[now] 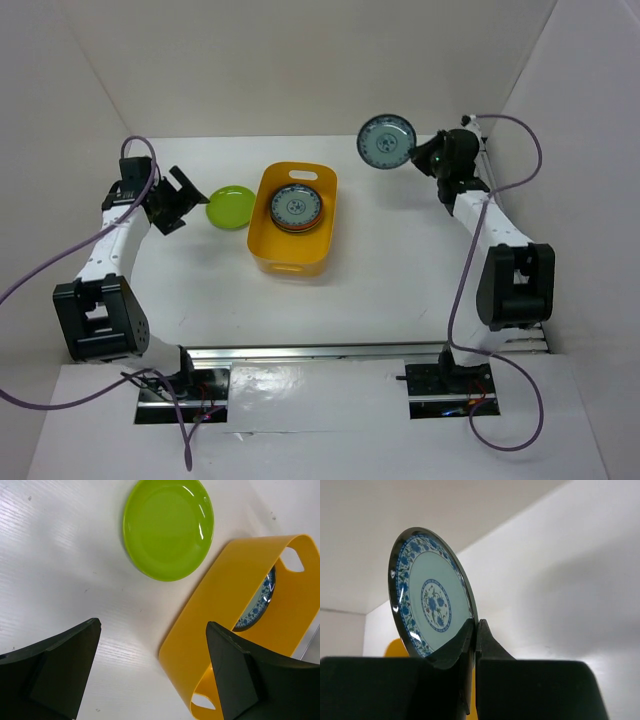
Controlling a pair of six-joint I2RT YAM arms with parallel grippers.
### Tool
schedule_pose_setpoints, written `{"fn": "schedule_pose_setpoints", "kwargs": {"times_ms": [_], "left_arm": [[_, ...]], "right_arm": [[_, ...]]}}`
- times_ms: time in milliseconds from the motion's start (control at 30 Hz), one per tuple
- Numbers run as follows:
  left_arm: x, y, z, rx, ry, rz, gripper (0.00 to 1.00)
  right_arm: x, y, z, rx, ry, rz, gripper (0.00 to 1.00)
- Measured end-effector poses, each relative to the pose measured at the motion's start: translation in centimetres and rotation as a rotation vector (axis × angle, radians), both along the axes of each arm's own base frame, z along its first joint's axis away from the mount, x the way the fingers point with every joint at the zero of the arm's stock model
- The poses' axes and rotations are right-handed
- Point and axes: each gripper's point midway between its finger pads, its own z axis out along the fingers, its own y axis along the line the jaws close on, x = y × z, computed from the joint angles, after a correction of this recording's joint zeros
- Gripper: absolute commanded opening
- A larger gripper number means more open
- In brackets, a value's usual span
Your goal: Place the plates into the plastic bin on the countertop
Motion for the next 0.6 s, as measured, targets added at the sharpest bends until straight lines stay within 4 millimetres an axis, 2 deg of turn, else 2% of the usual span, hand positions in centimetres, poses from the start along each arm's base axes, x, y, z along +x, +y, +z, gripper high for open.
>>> {"fn": "schedule_pose_setpoints", "kwargs": {"times_ms": [100,133,200,300,400,500,600], "left_arm": [[0.2,0.0,-1.1,-0.004,0.028,-0.003,1.00],[0.3,0.0,-1.5,-0.007,0.038,-0.006,1.00],[0.5,-0.2,-2.1,-0.017,0.048,-0.015,1.00],[1.5,-0.2,-3.0,-0.033,0.064,-0.025,1.00],[2.7,0.0,-3.4,-0.042,0.067,-0.031,1.00],[3.6,0.4,-3.6,-0.050,0.066,-0.028,1.00],[4.5,0.7,-3.9,-0.058,0.065,-0.028,1.00]], "right_arm": [[-0.3,4.7,4.6,-0.057,-0.096,0.103,0.00],[-0.6,6.5,5.4,-0.074,-0.109,0.148,0.00],[-1.3,9.8,5.5,-0.107,-0.105,0.231,0.00],[-2.5,14.7,3.3,-0.158,-0.045,0.367,0.00],[-4.0,18.8,-0.4,-0.205,0.046,0.486,0.00],[-5.1,21.5,-3.5,-0.242,0.120,0.567,0.00],[-5.3,23.1,-5.4,-0.265,0.167,0.611,0.00]]}}
